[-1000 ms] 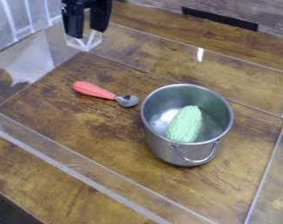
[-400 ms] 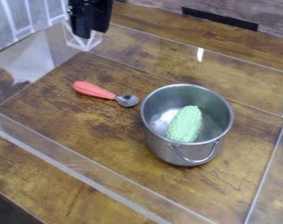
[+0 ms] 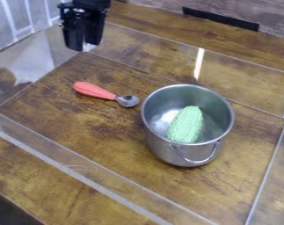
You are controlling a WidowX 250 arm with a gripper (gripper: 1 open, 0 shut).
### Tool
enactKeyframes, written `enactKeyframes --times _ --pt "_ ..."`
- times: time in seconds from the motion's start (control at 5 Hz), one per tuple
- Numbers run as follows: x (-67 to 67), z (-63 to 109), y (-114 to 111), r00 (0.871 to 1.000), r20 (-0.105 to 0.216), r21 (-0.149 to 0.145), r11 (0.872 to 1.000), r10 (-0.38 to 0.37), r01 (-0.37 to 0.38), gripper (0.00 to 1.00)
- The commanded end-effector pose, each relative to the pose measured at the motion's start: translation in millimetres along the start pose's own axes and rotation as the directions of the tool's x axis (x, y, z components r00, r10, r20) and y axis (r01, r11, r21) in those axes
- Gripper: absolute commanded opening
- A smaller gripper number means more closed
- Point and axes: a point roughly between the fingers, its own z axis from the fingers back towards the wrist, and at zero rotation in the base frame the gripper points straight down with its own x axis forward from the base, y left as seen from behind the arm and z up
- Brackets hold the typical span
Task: Move the orange spoon to the left
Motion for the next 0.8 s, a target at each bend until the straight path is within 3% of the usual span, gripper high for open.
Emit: enactKeyframes --times 0.0,0.2,0.4,0.6 --pt "-9.9 50.7 -6 0.999 0.006 0.112 0.993 0.047 -0.047 1.0" --pt "-26.7 36.3 5 0.997 0.034 0.115 0.991 0.069 -0.073 0.0" --pt "-21.1 40.3 4 0.998 0.048 0.121 0.992 0.033 -0.039 0.0" --pt "-4.4 43.8 0 0.999 0.049 0.127 0.992 0.011 -0.018 0.0"
